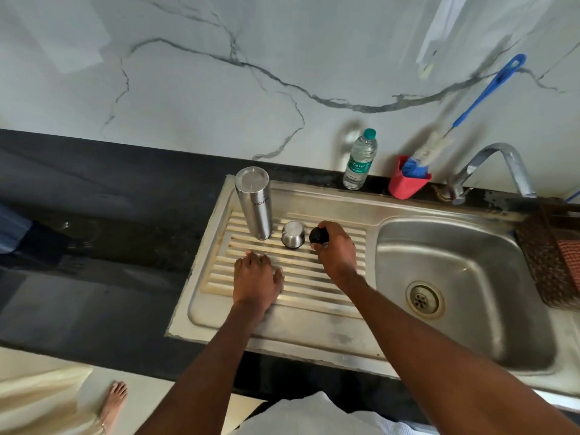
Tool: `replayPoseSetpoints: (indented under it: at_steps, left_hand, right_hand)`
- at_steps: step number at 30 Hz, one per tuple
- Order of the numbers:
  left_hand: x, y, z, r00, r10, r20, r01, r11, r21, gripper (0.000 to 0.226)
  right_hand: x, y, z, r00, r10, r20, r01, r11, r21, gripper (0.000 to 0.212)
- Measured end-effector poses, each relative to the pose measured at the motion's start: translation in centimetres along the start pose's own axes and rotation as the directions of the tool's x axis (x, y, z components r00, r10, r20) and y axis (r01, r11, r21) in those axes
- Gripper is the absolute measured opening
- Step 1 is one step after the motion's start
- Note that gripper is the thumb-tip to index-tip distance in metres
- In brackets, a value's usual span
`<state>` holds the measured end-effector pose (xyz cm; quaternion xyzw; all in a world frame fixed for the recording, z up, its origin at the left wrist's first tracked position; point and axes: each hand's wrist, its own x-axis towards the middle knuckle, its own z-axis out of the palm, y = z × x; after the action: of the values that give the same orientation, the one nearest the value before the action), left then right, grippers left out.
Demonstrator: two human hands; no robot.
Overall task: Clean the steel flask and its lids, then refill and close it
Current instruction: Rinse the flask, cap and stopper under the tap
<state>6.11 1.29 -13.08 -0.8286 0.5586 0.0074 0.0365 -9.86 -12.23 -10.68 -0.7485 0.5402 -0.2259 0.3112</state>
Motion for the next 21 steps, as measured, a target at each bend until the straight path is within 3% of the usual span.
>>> replayPoseSetpoints:
  at_steps: [8, 13, 15, 18, 20, 21]
  left_hand:
    - [-0.1, -0.3, 0.0, 0.999, 0.038, 0.022, -0.039, 0.999, 0.035, 0.061]
    - [-0.3, 1.0, -0.9, 0.997, -0.063, 0.034, 0.065, 0.996, -0.06, 0.046]
    - [-0.8, 2.0, -1.4, 0.997, -0.069, -0.04, 0.062, 0.987, -0.151, 0.038]
    - [-1.1, 4.6, -2.2, 0.976, -0.006, -0.22, -0.054, 0.962, -0.268, 0.043]
    - [-0.7, 7.5, -2.8, 0.95, 0.034, -0.309, -0.148, 0.924, -0.353, 0.042]
    - [-0.6, 9.0, -3.0, 0.942, 0.056, -0.33, -0.192, 0.897, -0.398, 0.039]
  right_hand:
    - [0.0, 0.9, -0.1, 0.995, -0.1, 0.03, 0.103, 0.983, -0.15, 0.063]
    - [-2.3, 1.6, -3.8, 0.955, -0.145, -0.258, 0.114, 0.985, -0.131, 0.032]
    - [-3.7, 2.1, -5.7, 0.914, -0.193, -0.358, 0.146, 0.977, -0.155, 0.023]
    - [-6.3, 3.1, -8.6, 0.864, -0.174, -0.472, 0.147, 0.985, -0.093, 0.02]
    - [-7.4, 5.5, -9.8, 0.895, -0.131, -0.426, 0.106, 0.991, -0.082, 0.021]
    - [-7.7, 6.8, -10.2, 0.942, -0.077, -0.327, 0.047, 0.994, -0.1, 0.024]
